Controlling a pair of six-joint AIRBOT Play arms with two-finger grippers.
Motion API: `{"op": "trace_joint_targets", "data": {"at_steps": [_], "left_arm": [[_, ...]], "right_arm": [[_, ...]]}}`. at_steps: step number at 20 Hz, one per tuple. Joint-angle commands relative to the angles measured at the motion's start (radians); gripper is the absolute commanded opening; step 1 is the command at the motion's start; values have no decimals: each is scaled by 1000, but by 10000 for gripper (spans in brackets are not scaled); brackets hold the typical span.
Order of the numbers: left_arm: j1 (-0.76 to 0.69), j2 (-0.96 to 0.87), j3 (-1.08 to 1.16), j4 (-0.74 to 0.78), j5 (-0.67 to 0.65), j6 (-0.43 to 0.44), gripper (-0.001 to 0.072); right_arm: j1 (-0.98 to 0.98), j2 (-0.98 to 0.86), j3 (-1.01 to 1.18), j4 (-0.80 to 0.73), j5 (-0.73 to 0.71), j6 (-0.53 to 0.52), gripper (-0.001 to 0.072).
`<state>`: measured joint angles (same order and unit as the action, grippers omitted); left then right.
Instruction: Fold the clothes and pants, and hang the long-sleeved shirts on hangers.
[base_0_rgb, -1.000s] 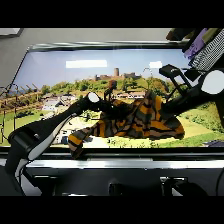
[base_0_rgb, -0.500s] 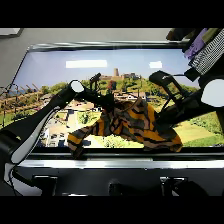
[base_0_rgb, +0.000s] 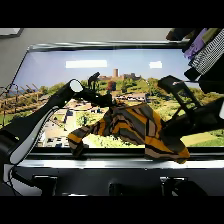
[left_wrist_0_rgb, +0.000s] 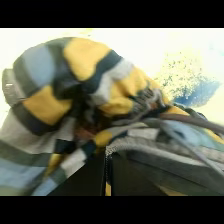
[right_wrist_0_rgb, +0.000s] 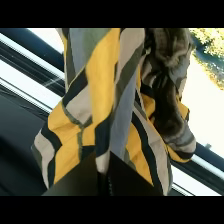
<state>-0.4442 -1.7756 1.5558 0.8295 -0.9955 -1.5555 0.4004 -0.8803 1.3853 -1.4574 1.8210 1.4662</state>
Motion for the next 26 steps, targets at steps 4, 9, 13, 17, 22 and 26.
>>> {"op": "trace_joint_targets", "data": {"at_steps": [4, 9, 13, 17, 22, 26], "left_arm": [[-2, -1, 0, 13, 10, 0, 20], [2, 0, 34, 14, 31, 3, 20], [2, 7, 89, 70, 27, -9, 20], [20, 38, 127, 106, 8, -9, 19], [60, 180, 150, 150, -80, -8, 19], [66, 328, 95, 189, -238, -1, 19]], "right_arm": [[2, 58, 0, 103, 14, 38, 16], [2, 12, -2, 103, 27, 37, 16], [2, -56, -2, 59, 27, 37, 16], [2, -132, -2, 59, 4, 27, 16], [2, -236, -2, 115, -177, -108, 16], [22, -309, -2, 193, -341, -206, 16]]}}
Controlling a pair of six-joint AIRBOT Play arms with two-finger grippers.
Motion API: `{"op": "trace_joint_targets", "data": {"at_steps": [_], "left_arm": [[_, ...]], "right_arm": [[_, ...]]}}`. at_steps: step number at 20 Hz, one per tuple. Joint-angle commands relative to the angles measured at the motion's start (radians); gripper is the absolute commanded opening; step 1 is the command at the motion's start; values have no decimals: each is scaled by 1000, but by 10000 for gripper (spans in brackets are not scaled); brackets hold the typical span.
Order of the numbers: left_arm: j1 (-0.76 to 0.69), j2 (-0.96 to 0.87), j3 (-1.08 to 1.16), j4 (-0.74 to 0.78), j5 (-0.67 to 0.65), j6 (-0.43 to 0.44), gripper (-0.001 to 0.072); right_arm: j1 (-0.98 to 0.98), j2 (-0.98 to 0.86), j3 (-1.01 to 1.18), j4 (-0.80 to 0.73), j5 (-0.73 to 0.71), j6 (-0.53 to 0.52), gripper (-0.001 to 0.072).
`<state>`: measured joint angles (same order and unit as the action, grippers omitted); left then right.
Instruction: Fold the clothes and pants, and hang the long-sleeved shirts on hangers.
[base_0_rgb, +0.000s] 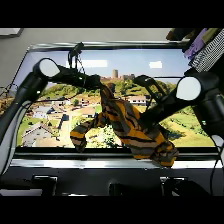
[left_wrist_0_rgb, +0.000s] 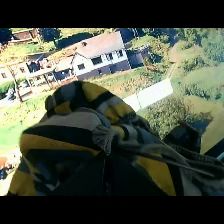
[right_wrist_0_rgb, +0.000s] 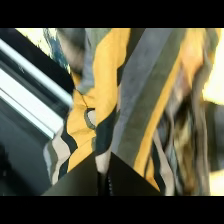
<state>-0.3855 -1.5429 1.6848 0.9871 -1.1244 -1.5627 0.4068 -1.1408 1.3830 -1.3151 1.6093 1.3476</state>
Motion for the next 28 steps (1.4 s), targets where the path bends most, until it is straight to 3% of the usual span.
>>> {"op": "trace_joint_targets", "data": {"at_steps": [1, 4, 6, 8, 9, 11, 12, 16, 19, 21, 23, 24, 28], "left_arm": [[8, 153, -100, 29, -108, 3, 19], [8, 349, -377, 2, -30, -19, 19], [8, 451, -535, -54, 45, -16, 20], [8, 491, -611, -82, 105, -15, 26], [9, 488, -614, -82, 114, -16, 101], [19, 488, -605, -82, 143, -16, 554], [37, 488, -586, -82, 133, -14, 716], [195, 502, -497, -82, 3, 116, 720], [348, 522, -470, -82, -26, 212, 720], [407, 523, -472, -78, -24, 364, 720], [415, 515, -476, -58, -39, 627, 720], [410, 508, -476, -60, -39, 755, 720], [377, 454, -481, -90, -2, 994, 720]], "right_arm": [[35, -57, 0, 51, -168, -131, 16], [100, -61, 4, 48, -285, -238, 16], [111, -61, 19, 58, -286, -319, 16], [101, -58, 38, 100, -295, -337, 16], [101, -56, 44, 105, -303, -359, 16], [101, -56, 47, 127, -304, -398, 17], [101, -56, 47, 137, -304, -412, 17], [96, -56, 47, 143, -322, -471, 17], [-30, -55, 47, 244, -322, -494, 17], [-142, -56, 47, 363, -269, -645, 16], [-209, -60, 47, 438, -196, -826, 17], [-222, -64, 47, 442, -165, -863, 17], [-214, -91, 46, 440, -103, -883, 17]]}}
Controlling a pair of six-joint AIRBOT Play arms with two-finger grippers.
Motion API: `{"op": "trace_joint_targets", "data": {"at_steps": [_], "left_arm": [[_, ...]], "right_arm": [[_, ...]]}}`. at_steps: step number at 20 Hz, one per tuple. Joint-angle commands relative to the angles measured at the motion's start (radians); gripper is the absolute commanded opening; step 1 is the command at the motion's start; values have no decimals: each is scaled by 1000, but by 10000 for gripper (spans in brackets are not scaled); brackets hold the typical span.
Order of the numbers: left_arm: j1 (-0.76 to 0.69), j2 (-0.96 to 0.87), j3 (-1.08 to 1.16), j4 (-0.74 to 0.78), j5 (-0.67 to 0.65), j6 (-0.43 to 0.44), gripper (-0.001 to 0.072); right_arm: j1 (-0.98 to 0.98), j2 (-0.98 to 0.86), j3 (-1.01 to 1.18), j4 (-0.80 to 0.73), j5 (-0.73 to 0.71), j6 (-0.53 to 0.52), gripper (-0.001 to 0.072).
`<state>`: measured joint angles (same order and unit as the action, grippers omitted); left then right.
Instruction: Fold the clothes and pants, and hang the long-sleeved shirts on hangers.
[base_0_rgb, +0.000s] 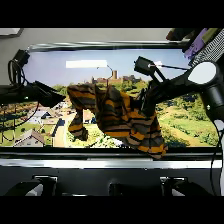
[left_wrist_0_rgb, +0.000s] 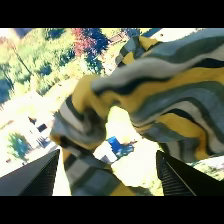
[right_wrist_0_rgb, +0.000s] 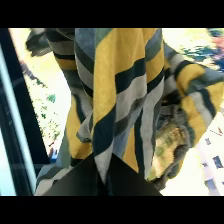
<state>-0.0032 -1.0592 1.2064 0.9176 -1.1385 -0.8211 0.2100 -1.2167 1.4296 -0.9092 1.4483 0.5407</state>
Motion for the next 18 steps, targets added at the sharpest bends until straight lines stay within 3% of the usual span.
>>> {"op": "trace_joint_targets", "data": {"at_steps": [1, 4, 13, 14, 17, 18], "left_arm": [[-6, -45, -7, -54, 11, 310, 720], [-7, -86, -10, -137, 12, 407, 720], [-93, -212, -10, -226, 10, 463, 711], [-107, -224, -10, -226, 14, 467, 619], [-108, -230, -9, -226, 21, 491, 60], [-103, -228, -9, -226, 20, 492, 27]], "right_arm": [[-18, -21, -1, 29, 57, -88, 17], [-18, -42, -1, 31, 55, -92, 17], [-18, -48, -1, 51, 42, -112, 17], [-18, -48, -1, 52, 43, -111, 17], [-18, -48, 0, 48, 44, -111, 18], [-19, -47, 0, 44, 42, -111, 19]]}}
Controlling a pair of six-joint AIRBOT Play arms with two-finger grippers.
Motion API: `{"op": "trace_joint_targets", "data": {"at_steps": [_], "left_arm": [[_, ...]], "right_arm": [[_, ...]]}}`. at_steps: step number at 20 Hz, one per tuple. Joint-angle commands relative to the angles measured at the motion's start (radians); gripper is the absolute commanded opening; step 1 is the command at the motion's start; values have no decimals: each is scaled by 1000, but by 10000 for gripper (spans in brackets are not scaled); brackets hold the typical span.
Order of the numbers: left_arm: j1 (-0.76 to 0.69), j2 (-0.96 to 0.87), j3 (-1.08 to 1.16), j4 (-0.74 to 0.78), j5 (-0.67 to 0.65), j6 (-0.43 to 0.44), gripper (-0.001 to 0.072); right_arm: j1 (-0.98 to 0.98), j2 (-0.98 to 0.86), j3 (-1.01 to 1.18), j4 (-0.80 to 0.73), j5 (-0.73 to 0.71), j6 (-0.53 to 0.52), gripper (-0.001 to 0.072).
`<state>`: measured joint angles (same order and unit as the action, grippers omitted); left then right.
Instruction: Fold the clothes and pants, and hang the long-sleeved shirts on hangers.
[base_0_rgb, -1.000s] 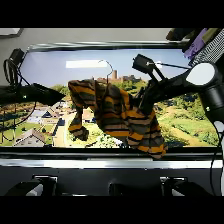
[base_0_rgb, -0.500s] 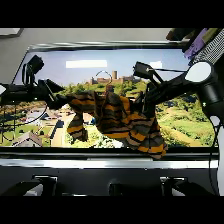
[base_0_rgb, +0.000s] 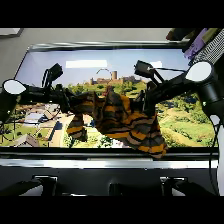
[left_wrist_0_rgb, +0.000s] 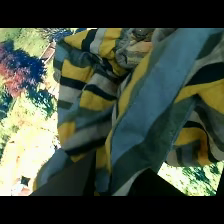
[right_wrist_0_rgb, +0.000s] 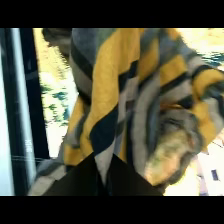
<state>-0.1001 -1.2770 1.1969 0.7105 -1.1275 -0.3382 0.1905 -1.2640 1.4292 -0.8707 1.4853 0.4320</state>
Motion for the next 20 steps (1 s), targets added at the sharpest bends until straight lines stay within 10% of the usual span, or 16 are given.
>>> {"op": "trace_joint_targets", "data": {"at_steps": [1, 3, 8, 20], "left_arm": [[1, -6, 0, -19, 5, 9, 22], [7, 4, 1, -19, -2, 9, 21], [13, 54, 3, -11, -9, 6, 20], [-46, 192, 3, -3, -17, 6, 18]], "right_arm": [[-1, 0, 0, 2, 5, -2, 20], [-1, 1, 0, -17, 5, -2, 43], [-59, 71, 5, -125, -102, 141, 491], [-503, 225, -97, -51, 0, 108, 483]]}}
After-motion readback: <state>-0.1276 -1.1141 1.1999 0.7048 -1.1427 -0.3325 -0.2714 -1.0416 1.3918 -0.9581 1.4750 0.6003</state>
